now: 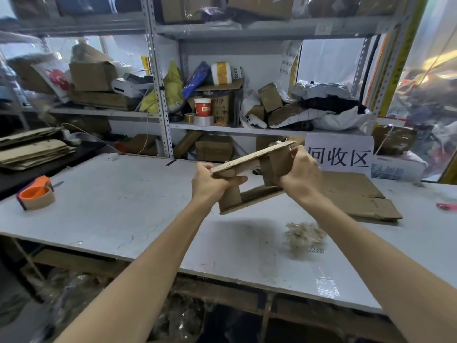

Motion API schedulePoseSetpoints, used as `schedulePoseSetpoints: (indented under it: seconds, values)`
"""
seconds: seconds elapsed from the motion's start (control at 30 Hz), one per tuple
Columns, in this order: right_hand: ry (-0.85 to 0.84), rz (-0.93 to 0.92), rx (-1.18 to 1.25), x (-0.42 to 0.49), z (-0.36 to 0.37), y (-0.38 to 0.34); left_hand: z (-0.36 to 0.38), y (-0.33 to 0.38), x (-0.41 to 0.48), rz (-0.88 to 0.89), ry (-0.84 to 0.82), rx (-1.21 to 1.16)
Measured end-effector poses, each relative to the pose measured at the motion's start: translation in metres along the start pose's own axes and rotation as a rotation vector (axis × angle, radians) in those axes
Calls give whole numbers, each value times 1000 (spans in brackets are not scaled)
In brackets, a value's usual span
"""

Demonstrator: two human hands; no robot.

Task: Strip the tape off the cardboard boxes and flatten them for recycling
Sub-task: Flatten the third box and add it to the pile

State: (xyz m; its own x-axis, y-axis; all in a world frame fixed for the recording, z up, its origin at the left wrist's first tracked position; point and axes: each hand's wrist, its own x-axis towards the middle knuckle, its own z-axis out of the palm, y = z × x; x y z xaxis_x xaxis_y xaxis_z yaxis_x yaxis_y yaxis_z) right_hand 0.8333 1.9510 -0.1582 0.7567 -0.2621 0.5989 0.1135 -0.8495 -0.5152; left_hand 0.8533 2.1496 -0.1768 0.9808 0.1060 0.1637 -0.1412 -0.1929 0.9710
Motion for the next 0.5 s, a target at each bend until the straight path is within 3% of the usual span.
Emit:
schedulePoseSetpoints:
  seconds: [0.2,0.33,0.5]
  values:
    - [-63,-60,182,0,-8,12,1,3,9,11,27,57]
    - [-167,-10,327,-2,-10,25,-13,4,10,-12,-186,-70]
    - [-205,42,412,-4,-10,39,-22,11,8,18,-311,-51]
